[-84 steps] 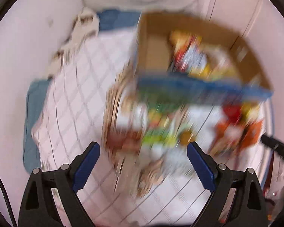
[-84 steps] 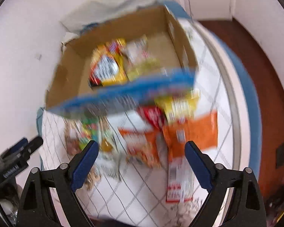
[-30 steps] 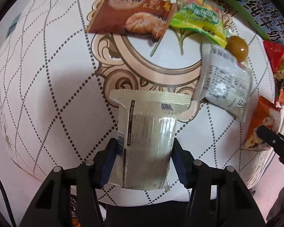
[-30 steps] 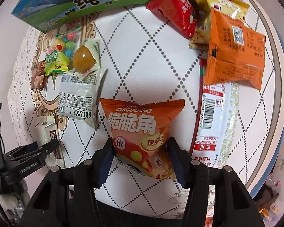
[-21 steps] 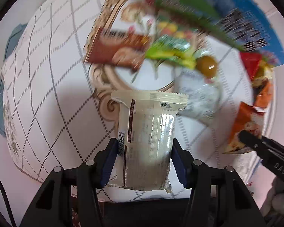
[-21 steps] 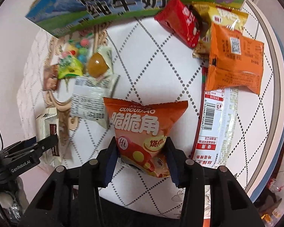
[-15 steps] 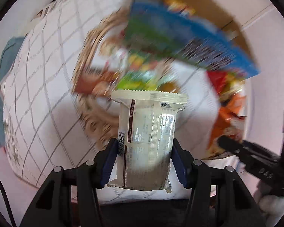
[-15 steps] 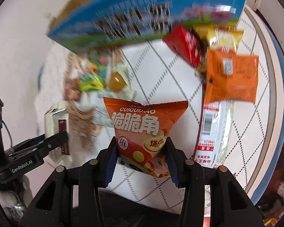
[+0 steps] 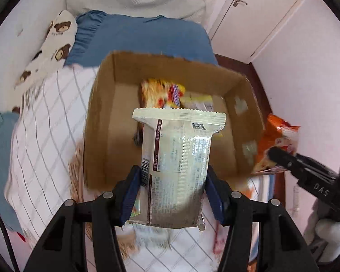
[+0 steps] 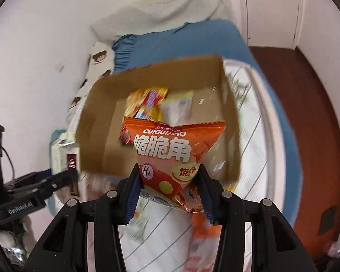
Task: Organize snacks
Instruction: 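Lower both held snacks into the box and open both tools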
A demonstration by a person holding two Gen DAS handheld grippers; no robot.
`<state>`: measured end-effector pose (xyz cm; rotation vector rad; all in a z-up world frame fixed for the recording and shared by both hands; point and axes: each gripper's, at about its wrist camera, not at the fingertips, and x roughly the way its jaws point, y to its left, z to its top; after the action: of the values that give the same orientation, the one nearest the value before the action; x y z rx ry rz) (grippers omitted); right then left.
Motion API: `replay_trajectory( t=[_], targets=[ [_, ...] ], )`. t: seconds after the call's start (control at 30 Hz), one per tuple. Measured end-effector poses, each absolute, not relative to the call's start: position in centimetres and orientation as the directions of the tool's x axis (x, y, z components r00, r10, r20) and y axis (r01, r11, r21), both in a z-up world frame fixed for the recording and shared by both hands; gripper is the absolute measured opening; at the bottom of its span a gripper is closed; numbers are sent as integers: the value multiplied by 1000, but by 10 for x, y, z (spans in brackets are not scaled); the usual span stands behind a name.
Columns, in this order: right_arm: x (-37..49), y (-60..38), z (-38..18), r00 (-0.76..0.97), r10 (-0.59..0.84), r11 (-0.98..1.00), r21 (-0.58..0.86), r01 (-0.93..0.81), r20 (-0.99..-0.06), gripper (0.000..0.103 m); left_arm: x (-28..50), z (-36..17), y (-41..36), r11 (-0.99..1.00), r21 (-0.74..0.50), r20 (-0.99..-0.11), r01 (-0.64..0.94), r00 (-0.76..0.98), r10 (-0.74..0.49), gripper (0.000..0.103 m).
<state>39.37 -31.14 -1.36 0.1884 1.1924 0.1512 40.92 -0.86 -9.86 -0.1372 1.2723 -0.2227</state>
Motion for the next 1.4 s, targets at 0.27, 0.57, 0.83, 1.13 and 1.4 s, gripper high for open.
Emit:
replay_trajectory(
  t=[0.27,0.57,0.83,1.13,1.4],
  targets=[
    [502,-323,-43,294,113,993,118,-3,-949,49,518,-143,-8,992,-115,-971,56,207,-124,53],
    [548,-320,-94,180,97,995,100,5,-979,50,573,-186,-6,998,-18,-991,55,129,-25,53],
    [550,-317,-120,129,122,992,127,26,-984,93,578,-197,-3,997,-63,-990,42,121,-68,84],
    [534,-309,-118,170,97,992,109,58,-981,93,562,-193,4,996,-88,-985,14,147,-89,88],
    [495,-306,-90,259,74,995,90,50,-963,93,513,-172,5,996,-83,-960,9,266,-82,88]
  ],
)
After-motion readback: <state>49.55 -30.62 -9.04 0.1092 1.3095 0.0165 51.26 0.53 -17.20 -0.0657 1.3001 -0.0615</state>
